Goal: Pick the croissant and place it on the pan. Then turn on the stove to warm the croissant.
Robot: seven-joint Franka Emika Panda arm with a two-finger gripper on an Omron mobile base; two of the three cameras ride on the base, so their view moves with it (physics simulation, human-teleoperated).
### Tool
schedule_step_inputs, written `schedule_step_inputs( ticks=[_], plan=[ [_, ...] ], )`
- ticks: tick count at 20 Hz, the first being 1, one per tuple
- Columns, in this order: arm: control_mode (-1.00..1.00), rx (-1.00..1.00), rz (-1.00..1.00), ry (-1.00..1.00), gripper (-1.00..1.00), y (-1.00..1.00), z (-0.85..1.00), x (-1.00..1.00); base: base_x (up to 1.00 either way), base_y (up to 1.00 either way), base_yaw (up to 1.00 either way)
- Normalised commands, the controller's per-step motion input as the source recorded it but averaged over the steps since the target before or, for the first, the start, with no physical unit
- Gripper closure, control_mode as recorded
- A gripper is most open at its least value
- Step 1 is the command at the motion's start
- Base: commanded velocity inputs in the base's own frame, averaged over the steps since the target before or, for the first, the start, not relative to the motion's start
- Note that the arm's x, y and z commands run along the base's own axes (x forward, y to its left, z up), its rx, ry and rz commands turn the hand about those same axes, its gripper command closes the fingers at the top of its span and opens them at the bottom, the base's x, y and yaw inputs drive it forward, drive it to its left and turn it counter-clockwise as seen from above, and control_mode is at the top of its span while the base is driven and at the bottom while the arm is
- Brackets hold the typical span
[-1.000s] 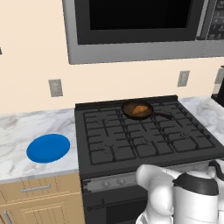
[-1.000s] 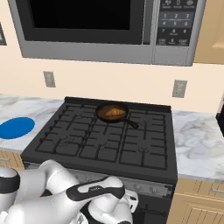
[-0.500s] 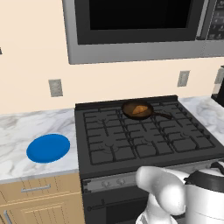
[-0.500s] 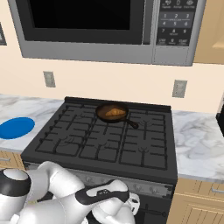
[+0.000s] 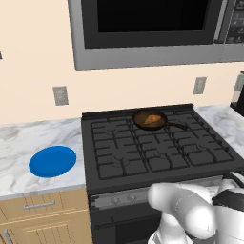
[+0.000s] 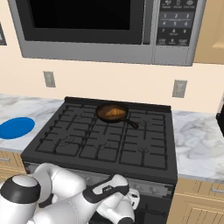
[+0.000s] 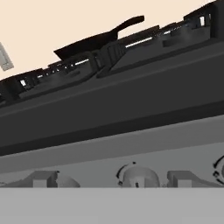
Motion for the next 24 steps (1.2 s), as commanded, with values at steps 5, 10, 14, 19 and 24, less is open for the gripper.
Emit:
schedule_step_inputs(
  ticks=[5, 10, 14, 19, 24],
  plan=[
    [-1.00, -0.03, 0.00, 0.00, -1.00, 0.00, -0.26, 0.27, 0.00, 0.00, 0.00],
    [-1.00, -0.01, 0.00, 0.00, -1.00, -0.07, -0.39, 0.12, 0.00, 0.00, 0.00],
    [-1.00, 0.00, 0.00, 0.00, -1.00, -0.12, -0.35, 0.14, 0.00, 0.00, 0.00],
    [-1.00, -0.01, 0.00, 0.00, -1.00, -0.11, -0.34, 0.13, 0.00, 0.00, 0.00],
    [-1.00, -0.08, 0.00, 0.00, -1.00, -0.01, -0.57, 0.03, 0.00, 0.00, 0.00]
  ],
)
